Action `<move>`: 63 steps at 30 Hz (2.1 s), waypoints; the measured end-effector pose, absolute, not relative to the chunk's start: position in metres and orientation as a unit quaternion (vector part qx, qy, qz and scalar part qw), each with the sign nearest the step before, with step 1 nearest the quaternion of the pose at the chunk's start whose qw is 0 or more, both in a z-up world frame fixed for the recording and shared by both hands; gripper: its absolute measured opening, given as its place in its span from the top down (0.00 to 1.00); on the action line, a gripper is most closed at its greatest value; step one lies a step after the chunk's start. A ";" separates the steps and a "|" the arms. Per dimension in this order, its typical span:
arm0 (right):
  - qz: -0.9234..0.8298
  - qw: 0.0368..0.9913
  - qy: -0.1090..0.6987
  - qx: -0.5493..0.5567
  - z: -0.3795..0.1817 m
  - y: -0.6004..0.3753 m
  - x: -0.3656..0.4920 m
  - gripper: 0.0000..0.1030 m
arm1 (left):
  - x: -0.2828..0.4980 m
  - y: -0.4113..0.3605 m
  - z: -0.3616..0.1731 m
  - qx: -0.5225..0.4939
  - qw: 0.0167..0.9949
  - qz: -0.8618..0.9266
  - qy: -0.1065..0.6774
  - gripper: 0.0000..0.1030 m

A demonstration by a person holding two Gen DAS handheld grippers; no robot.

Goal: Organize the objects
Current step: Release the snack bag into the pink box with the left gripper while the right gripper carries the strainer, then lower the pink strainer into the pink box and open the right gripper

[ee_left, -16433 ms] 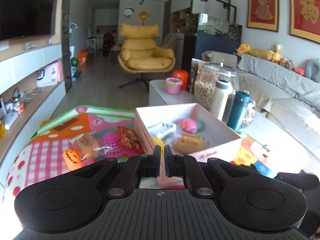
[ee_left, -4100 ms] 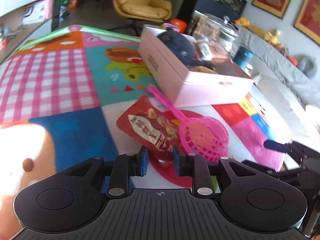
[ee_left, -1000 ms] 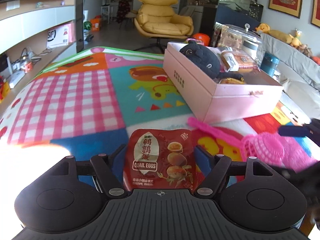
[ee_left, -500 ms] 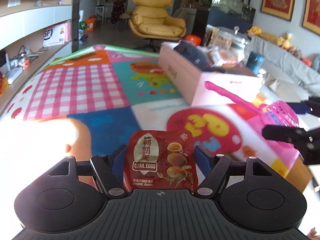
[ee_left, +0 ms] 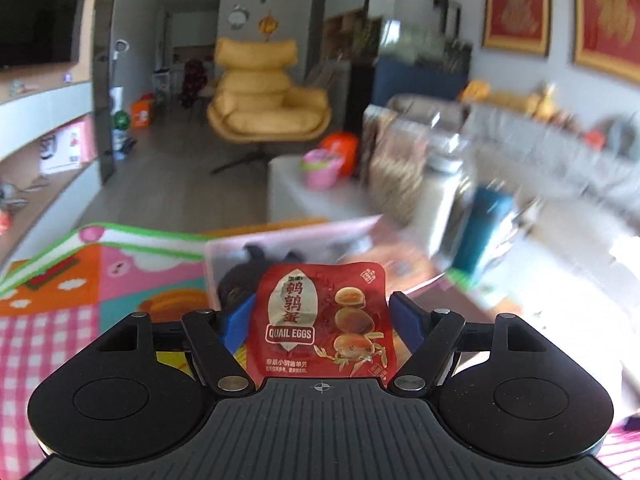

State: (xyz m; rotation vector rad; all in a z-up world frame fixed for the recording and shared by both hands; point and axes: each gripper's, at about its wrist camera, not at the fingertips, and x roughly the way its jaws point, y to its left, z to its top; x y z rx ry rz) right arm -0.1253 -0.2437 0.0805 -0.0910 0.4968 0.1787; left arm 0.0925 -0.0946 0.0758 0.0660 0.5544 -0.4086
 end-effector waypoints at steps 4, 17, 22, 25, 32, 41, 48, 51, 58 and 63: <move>0.089 0.965 0.245 -0.034 0.074 -0.255 -0.125 0.28 | 0.085 -0.073 0.068 -0.028 0.935 -0.236 0.263 0.25; 0.094 0.955 0.280 -0.027 0.060 -0.238 -0.087 0.28 | 0.071 -0.061 0.078 -0.011 0.957 -0.227 0.182 0.28; 0.077 0.960 0.269 -0.028 0.071 -0.248 -0.083 0.28 | 0.065 -0.006 0.074 -0.128 0.949 -0.201 0.205 0.28; 0.070 0.969 0.234 -0.040 0.092 -0.247 -0.059 0.28 | 0.062 0.013 0.064 -0.154 0.939 -0.191 0.243 0.28; 0.056 0.976 0.205 -0.056 0.103 -0.233 0.032 0.13 | 0.060 0.027 0.052 -0.166 0.924 -0.183 0.291 0.28; 0.027 0.964 0.258 -0.052 0.047 -0.269 -0.017 0.13 | 0.067 0.000 0.047 -0.145 0.923 -0.184 0.304 0.28; 0.046 0.962 0.265 -0.037 0.050 -0.271 -0.027 0.13 | 0.042 -0.014 0.050 -0.085 0.938 -0.173 0.288 0.28; 0.046 0.958 0.279 -0.039 0.047 -0.251 -0.031 0.07 | 0.019 -0.013 0.050 -0.044 0.951 -0.151 0.266 0.28; 0.012 0.936 0.348 -0.053 0.013 -0.209 -0.018 0.00 | -0.010 -0.013 0.007 -0.008 0.947 -0.075 0.312 0.28; -0.009 0.932 0.361 -0.007 0.001 -0.219 -0.015 0.00 | -0.016 -0.026 0.001 0.038 0.951 -0.062 0.300 0.32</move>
